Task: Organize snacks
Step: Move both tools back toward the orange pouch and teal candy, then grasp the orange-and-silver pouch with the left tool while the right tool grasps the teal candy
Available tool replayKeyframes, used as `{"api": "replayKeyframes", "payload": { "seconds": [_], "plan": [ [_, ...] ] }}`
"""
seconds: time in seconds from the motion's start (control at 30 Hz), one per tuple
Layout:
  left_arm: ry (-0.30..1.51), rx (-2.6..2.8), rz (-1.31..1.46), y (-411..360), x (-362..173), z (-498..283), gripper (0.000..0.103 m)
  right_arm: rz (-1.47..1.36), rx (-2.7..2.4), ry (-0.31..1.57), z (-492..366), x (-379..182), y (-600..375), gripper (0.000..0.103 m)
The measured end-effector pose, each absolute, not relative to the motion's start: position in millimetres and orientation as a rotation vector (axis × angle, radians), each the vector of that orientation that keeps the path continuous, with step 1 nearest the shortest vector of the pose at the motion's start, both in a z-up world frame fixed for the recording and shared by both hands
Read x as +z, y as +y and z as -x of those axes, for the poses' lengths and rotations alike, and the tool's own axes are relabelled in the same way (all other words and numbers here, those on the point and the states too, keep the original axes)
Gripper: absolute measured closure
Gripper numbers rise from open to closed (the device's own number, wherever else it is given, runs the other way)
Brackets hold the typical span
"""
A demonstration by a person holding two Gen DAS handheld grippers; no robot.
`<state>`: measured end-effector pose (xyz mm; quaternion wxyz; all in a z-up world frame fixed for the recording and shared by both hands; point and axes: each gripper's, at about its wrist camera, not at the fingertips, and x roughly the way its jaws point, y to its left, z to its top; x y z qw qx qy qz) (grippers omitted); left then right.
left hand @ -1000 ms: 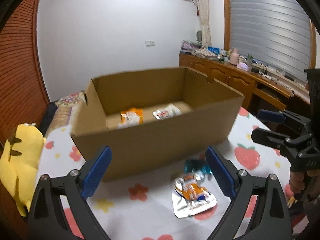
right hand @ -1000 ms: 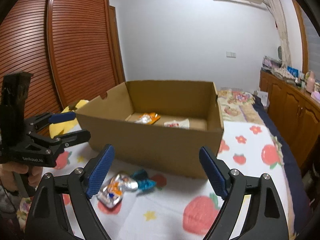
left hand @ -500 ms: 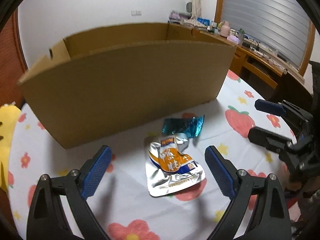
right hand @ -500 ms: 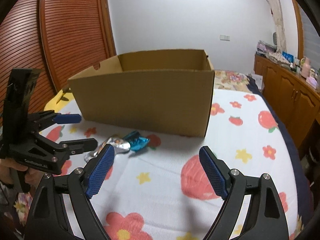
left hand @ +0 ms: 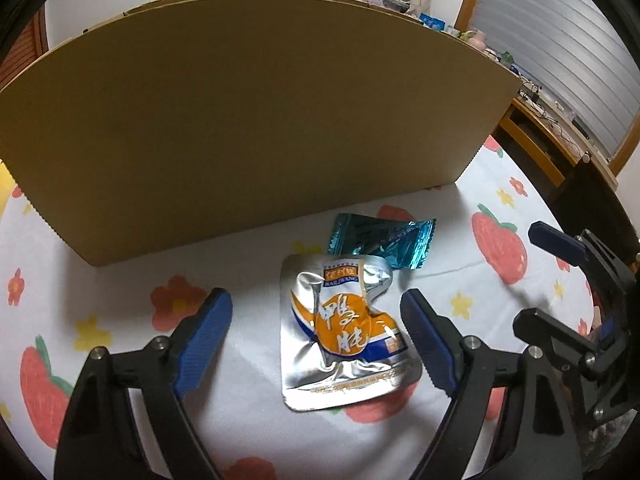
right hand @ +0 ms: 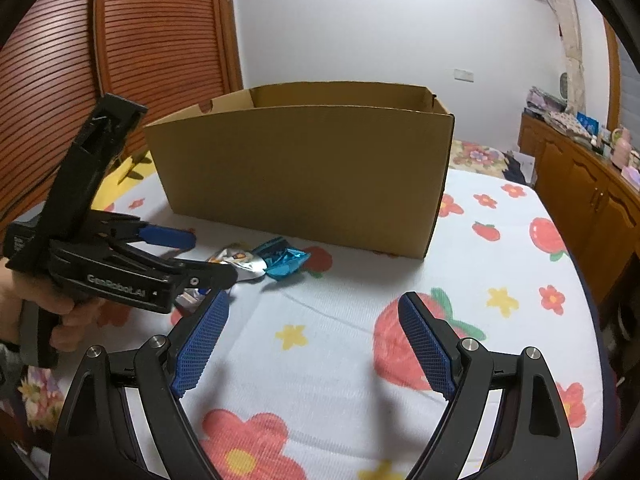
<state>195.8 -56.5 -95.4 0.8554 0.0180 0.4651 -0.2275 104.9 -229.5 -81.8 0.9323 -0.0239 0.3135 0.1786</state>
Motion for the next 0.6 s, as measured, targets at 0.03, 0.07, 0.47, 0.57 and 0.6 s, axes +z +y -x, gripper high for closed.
{"api": "replayKeyframes", "payload": {
  "seconds": [0.03, 0.07, 0.47, 0.57, 0.6],
  "plan": [
    [0.978, -0.475, -0.046, -57.5, -95.6, -195.6, 0.017, 0.045, 0.368, 0.642, -105.4, -82.0, -230.2, 0.015],
    [0.976, -0.467, -0.062, -58.7, -95.9, -194.8, 0.021, 0.041, 0.371, 0.645, -106.1, -82.2, -230.5, 0.015],
    [0.933, -0.455, -0.145, -40.5, -94.3, -176.9, 0.048, 0.035, 0.421, 0.687, -117.9, -75.4, -227.5, 0.015],
    [0.925, -0.464, -0.132, -30.8, -94.7, -170.0, 0.049, 0.051, 0.456, 0.703, -127.6, -70.5, -220.4, 0.015],
    [0.923, -0.466, -0.127, -25.9, -94.7, -167.2, 0.049, 0.063, 0.466, 0.711, -132.2, -69.5, -216.7, 0.015]
  ]
}}
